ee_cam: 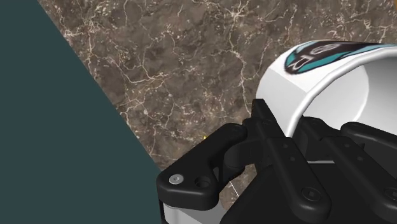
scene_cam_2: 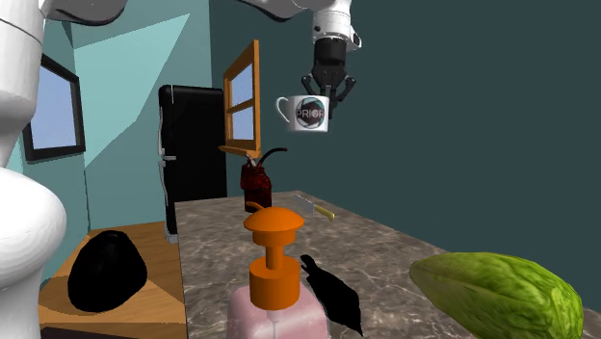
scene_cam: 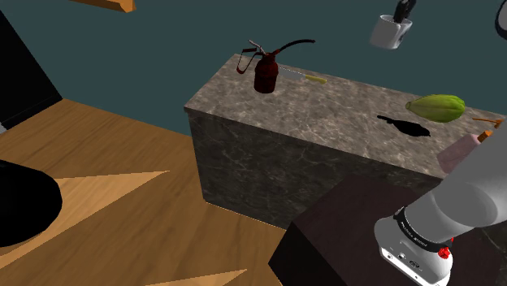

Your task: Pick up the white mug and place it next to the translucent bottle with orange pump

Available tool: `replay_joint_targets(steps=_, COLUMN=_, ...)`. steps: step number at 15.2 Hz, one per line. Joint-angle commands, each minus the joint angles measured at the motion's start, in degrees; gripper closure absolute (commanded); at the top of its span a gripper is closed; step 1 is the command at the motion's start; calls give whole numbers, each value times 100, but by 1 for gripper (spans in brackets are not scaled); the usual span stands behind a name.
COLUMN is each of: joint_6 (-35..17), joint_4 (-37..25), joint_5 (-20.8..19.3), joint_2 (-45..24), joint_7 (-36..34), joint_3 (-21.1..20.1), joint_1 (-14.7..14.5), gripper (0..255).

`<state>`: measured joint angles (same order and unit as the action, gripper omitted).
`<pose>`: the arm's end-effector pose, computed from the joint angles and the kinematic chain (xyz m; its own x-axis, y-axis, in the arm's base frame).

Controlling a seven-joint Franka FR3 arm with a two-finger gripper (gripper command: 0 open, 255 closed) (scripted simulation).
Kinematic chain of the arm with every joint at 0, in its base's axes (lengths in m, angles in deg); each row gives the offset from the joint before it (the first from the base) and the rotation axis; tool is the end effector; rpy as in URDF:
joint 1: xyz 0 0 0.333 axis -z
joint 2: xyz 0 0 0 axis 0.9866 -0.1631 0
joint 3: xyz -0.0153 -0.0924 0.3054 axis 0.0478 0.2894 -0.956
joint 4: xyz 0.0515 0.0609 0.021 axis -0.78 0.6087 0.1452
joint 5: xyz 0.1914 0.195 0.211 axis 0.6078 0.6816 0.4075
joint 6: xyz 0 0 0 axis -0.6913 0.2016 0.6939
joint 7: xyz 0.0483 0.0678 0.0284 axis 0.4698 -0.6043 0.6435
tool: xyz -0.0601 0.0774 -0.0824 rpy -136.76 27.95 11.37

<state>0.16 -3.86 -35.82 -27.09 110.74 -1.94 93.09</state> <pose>0.4349 -0.3195 0.6088 0.9879 0.1487 -0.0447 0.1467 -0.9882 -0.0449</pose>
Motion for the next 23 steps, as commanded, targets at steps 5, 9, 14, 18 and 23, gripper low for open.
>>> replay_joint_targets(steps=5, joint_6=-362, joint_4=1566, joint_5=-645, joint_2=1353, joint_7=180, joint_3=105, joint_1=-9, gripper=255)
replay_joint_targets(steps=9, joint_6=-419, joint_4=2266, joint_5=-1016, joint_2=2091, joint_7=320, joint_3=161, joint_1=116, gripper=255)
replay_joint_targets(steps=14, joint_6=-379, joint_4=2940, joint_5=-1451, joint_2=2916, joint_7=557, joint_3=251, joint_1=349, gripper=255)
replay_joint_targets(steps=18, joint_6=-283, joint_4=3341, joint_5=-1783, joint_2=3500, joint_7=808, joint_3=354, joint_1=575, gripper=255)
replay_joint_targets(steps=23, joint_6=-113, joint_4=3685, joint_5=-2188, joint_2=4132, joint_7=1201, joint_3=529, joint_1=880, gripper=255)
